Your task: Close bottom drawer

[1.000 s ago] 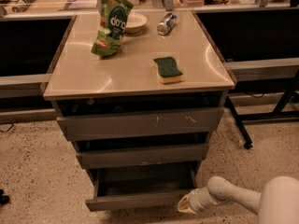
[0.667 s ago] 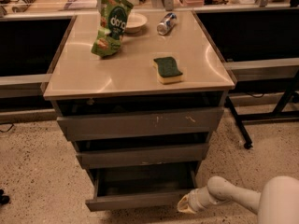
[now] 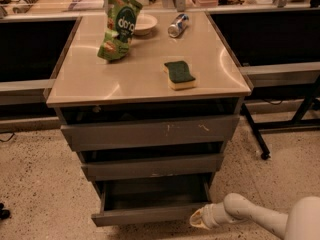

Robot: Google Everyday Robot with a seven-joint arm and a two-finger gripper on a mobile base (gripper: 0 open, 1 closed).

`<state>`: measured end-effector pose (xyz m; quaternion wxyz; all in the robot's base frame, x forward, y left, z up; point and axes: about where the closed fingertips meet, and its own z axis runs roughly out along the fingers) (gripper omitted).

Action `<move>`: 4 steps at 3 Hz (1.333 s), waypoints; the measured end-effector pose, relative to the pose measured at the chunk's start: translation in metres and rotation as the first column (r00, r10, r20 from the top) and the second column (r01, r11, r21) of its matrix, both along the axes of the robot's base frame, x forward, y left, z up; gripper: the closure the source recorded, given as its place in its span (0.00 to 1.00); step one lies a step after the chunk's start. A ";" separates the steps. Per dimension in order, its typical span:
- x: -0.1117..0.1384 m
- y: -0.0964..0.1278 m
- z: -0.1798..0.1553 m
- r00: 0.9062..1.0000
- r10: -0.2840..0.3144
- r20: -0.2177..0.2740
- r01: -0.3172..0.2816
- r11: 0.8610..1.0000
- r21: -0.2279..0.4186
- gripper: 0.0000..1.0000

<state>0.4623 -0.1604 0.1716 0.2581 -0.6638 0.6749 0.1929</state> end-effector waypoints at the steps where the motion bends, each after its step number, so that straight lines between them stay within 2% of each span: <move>1: 0.008 0.002 0.000 0.997 -0.015 0.078 0.013 1.000 0.023 1.00; 2: 0.016 0.005 -0.006 0.989 -0.036 0.143 0.029 0.998 0.048 1.00; 4: 0.035 0.008 -0.019 0.971 -0.081 0.227 0.061 0.994 0.094 1.00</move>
Offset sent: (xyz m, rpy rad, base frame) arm 0.0279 0.0036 -0.0106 0.0691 -0.2265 -0.0583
